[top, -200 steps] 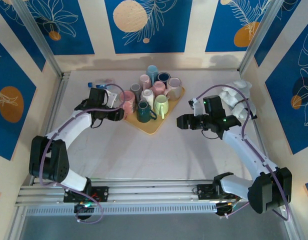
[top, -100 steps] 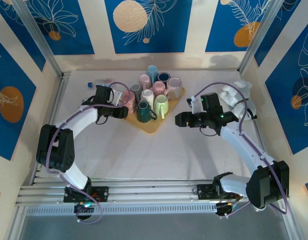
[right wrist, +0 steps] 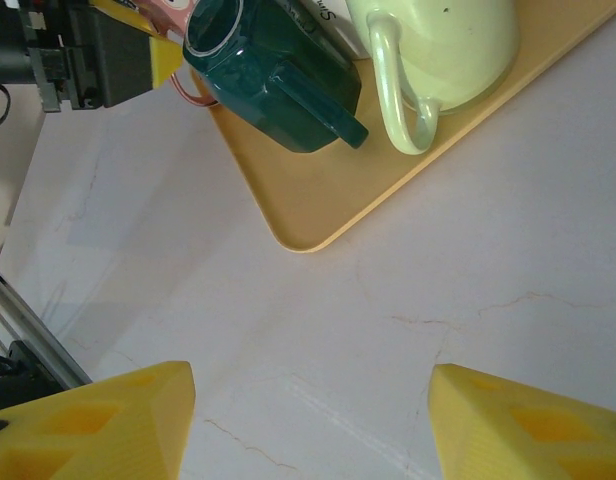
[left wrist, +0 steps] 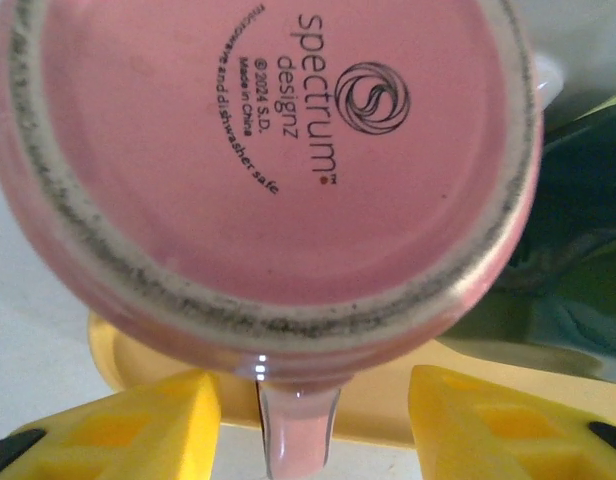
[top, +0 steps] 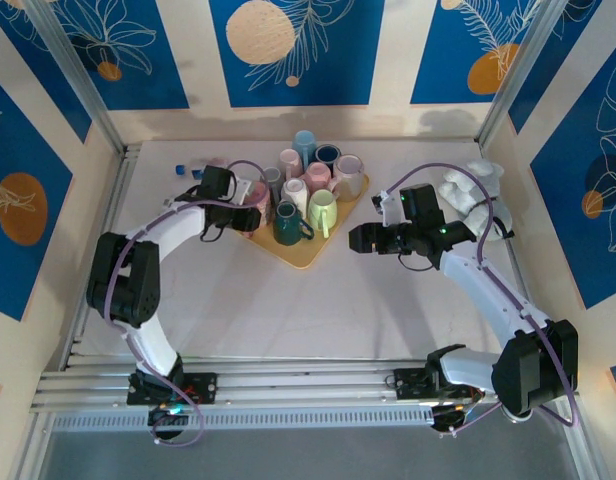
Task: Turn the mug right side up
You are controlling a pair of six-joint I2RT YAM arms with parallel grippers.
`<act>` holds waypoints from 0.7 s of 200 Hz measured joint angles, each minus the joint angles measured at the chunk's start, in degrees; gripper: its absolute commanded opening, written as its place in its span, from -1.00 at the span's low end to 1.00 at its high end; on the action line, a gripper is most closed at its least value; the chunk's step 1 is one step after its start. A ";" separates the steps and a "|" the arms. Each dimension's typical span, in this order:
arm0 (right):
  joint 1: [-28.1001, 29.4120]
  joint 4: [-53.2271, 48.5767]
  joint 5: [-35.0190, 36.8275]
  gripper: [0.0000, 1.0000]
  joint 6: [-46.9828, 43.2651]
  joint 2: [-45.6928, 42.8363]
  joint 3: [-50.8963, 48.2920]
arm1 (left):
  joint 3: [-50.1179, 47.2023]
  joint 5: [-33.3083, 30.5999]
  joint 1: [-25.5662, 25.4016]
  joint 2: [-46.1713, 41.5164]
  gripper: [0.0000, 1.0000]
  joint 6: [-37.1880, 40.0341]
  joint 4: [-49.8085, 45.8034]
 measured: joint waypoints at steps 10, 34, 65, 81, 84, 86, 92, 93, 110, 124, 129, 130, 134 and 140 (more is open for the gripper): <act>0.00 -0.02 0.00 0.25 0.00 0.00 0.07 | 0.00 -0.33 -0.07 0.48 -0.05 0.07 -0.15; -0.02 -0.02 -0.37 0.22 -0.15 0.11 0.09 | 0.17 -1.14 -0.17 1.38 -0.10 0.22 -0.50; -0.02 -0.15 -0.44 0.19 -0.20 0.33 0.28 | 0.55 -1.84 -0.20 2.19 -0.28 0.46 -0.72; -0.02 -0.28 -0.68 0.18 -0.20 0.66 0.72 | 0.72 -2.03 -0.28 2.21 -0.37 0.50 -0.81; -0.02 -0.28 -0.79 0.18 -0.22 0.72 0.81 | 0.74 -2.03 -0.28 2.21 -0.42 0.61 -0.81; -0.02 -0.24 -0.85 0.17 -0.20 0.79 0.85 | 0.76 -2.05 -0.31 2.21 -0.44 0.44 -0.79; -0.02 -0.31 -0.92 0.17 -0.22 0.98 1.07 | 0.81 -2.19 -0.35 2.21 -0.50 0.48 -0.81; -0.02 -0.31 -0.94 0.17 -0.22 1.01 1.07 | 0.83 -2.23 -0.37 2.21 -0.51 0.42 -0.81; -0.02 -0.28 -1.33 0.12 -0.28 1.18 1.18 | 0.87 -2.25 -0.61 2.21 -0.61 1.05 -0.83; -0.04 -0.48 -1.70 0.12 -0.61 1.42 1.49 | 0.94 -2.51 -0.94 2.16 -0.67 0.94 -0.87; -0.07 -0.48 -1.86 0.12 -0.63 1.53 1.62 | 0.94 -2.73 -1.03 2.12 -0.69 0.92 -0.90; -0.07 -0.50 -1.88 0.12 -0.66 1.53 1.66 | 0.94 -2.78 -1.05 2.10 -0.69 0.96 -0.87; -0.07 -0.61 -1.95 0.12 -0.66 1.62 1.81 | 0.94 -2.99 -1.16 2.01 -0.71 0.70 -0.87; -0.07 -0.63 -2.14 0.12 -0.66 1.68 2.01 | 0.94 -3.23 -1.25 1.92 -0.72 0.63 -0.90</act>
